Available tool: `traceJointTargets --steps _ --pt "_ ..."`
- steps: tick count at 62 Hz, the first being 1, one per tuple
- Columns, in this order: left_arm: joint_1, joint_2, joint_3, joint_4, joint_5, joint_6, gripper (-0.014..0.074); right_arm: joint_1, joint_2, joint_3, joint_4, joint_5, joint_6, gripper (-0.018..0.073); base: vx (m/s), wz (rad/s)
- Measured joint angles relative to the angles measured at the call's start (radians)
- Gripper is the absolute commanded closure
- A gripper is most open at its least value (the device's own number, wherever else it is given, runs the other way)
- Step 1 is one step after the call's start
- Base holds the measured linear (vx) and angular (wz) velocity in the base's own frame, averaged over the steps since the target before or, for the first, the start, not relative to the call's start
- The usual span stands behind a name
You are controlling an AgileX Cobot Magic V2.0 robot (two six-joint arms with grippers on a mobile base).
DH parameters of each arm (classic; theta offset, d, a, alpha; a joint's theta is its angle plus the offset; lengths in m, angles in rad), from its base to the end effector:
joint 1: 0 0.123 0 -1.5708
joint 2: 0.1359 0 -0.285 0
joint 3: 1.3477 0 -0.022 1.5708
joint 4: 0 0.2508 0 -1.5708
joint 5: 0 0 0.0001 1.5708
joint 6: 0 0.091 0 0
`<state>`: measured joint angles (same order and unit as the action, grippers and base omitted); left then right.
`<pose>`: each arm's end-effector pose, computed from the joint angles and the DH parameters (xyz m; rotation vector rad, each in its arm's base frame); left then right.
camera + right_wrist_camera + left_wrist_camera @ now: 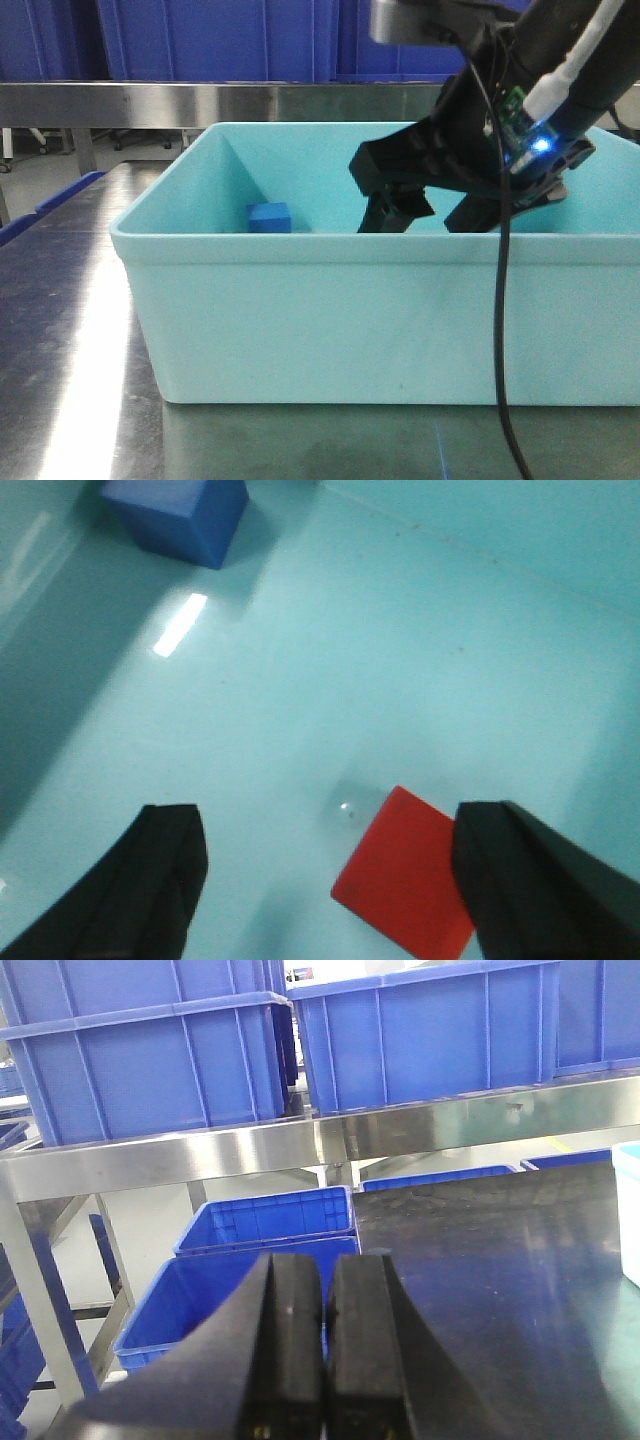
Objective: Pick red cube and place on left shelf
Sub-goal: 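Lower the open right gripper into the tub around the red block, then close the right gripper on the red square block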
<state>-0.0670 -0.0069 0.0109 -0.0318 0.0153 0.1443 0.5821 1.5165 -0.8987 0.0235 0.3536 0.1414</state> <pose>0.0561 -0.0038 0.2085 0.1351 1.4969 0.0362 0.2571 0.1701 0.2287 -0.5198 2.4296 0.3329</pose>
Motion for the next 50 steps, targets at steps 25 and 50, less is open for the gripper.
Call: traceJointTargets --steps 25,50 --pt "0.000 0.000 0.000 0.000 0.000 0.000 0.0491 -0.018 0.011 -0.006 0.000 -0.014 0.000 -0.0052 0.00 0.00" --pt "0.000 0.000 0.000 0.000 0.000 0.000 0.0491 -0.027 0.011 -0.006 0.000 -0.014 0.000 -0.0052 0.00 0.00"
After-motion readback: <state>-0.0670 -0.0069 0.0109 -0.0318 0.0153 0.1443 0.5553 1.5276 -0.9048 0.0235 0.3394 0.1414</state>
